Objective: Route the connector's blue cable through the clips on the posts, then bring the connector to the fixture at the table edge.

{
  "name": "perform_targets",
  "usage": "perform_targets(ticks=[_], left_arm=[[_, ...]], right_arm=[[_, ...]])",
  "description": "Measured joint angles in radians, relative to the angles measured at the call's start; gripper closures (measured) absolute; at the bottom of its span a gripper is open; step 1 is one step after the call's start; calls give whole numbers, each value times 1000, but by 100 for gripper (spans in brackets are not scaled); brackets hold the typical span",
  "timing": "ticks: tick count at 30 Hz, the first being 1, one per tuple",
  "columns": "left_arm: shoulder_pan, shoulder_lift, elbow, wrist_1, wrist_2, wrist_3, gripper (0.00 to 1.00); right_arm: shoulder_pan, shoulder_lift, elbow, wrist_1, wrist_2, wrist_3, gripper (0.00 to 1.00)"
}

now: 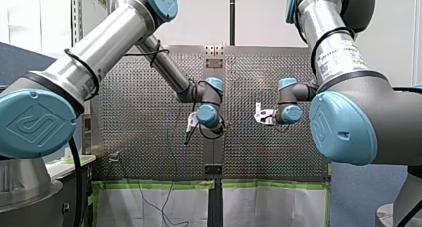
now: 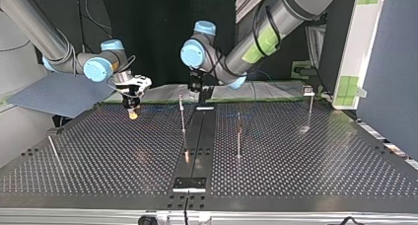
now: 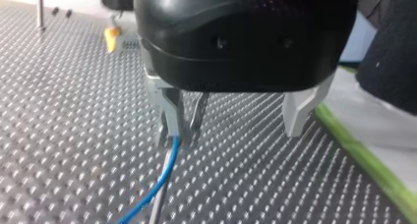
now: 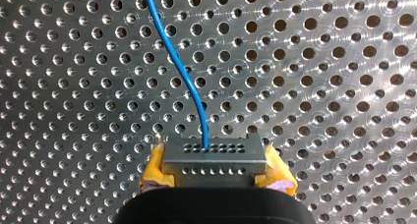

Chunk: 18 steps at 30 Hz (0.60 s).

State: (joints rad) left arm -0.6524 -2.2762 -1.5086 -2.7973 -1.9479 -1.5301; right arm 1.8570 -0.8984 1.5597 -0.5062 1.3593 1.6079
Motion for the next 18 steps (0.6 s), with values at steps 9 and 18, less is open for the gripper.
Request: perform_targets(ticks=[9, 18], left_arm=[[-30, 0, -2, -3, -10, -1, 0], [-54, 2, -2, 23, -33, -2, 0]], right_arm=[[0, 0, 0, 3, -8, 0, 100], [0, 0, 0, 4, -18, 2, 100]])
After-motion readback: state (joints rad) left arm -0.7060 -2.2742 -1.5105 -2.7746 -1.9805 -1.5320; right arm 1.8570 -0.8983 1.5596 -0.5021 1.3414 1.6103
